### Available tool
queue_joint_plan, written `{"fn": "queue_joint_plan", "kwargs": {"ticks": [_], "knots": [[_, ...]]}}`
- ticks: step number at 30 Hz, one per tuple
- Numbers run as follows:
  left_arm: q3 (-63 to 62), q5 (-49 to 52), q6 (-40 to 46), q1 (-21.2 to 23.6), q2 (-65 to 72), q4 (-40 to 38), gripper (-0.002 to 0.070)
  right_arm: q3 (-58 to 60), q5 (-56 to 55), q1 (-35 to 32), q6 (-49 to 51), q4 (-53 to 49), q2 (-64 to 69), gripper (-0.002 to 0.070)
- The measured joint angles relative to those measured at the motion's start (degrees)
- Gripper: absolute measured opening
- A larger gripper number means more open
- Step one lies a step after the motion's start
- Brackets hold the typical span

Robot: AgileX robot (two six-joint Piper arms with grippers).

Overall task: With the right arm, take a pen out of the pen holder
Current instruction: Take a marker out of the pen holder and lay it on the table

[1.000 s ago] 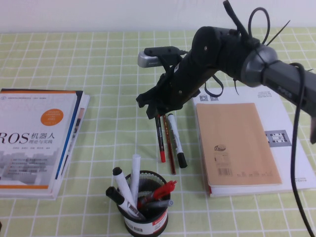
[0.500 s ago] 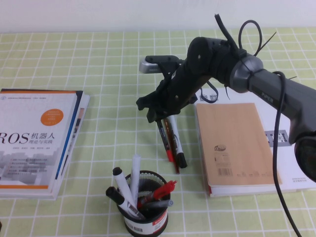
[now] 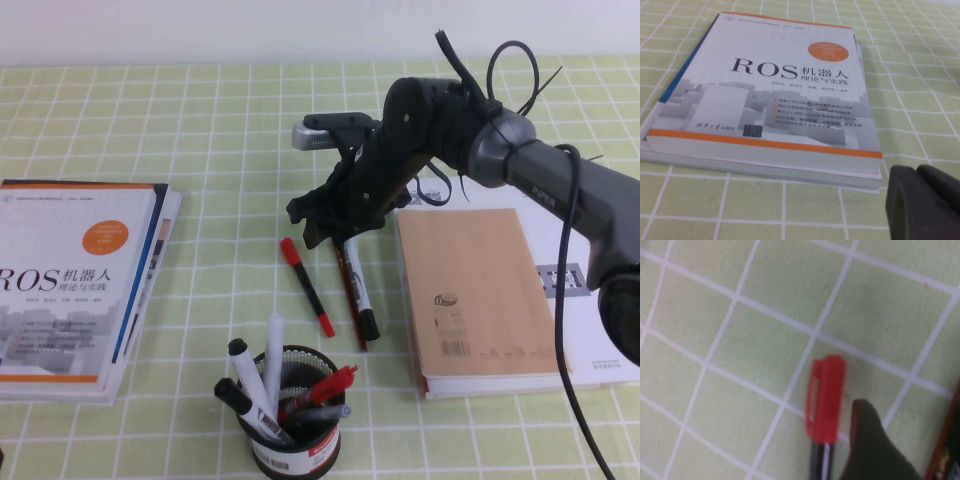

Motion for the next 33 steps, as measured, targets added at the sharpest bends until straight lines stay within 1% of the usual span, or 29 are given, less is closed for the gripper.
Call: {"fn": "queue_joint_plan", "kwargs": {"ticks": [2,4,6,9,12,15,20,24,29,33], "knots": [[0.0,0.0,0.0,0.0,0.0,0.0,-0.0008,0.0,1.44,0.11,0.0,-1.08,-0.94,0.0279],[0.0,0.0,0.0,0.0,0.0,0.0,-0.0008,0.66,2.77,0.62,0.0,-2.43,-2.92,0.0246],[0.0,0.0,0.0,0.0,0.0,0.0,-0.0008,2.33,3.58,1.69,0.0,-3.97,-6.38,0.0181],[0.0,0.0,0.0,0.0,0.0,0.0,-0.0008,7.87,3.13,3.72,0.0,-6.3,-13.72,0.0061],[0.0,0.0,0.0,0.0,0.0,0.0,-0.0008,16.67,0.22,5.13,0.0,-7.16,-21.06,0.0012],[0.0,0.0,0.0,0.0,0.0,0.0,-0.0008,27.91,-3.37,5.41,0.0,-7.69,-29.8,-0.0005],[0.0,0.0,0.0,0.0,0.0,0.0,-0.0008,43.01,-7.18,5.41,0.0,-8.85,-43.92,-0.0011],[0.0,0.0,0.0,0.0,0.0,0.0,-0.0008,51.73,-8.65,5.41,0.0,-9.57,-53.67,-0.0011],[0.0,0.0,0.0,0.0,0.0,0.0,-0.0008,60.2,-8.77,5.41,0.0,-9.68,-62.65,-0.0012],[0.0,0.0,0.0,0.0,0.0,0.0,-0.0008,64.44,-4.61,5.41,0.0,-9.78,-67.46,-0.0012]]}}
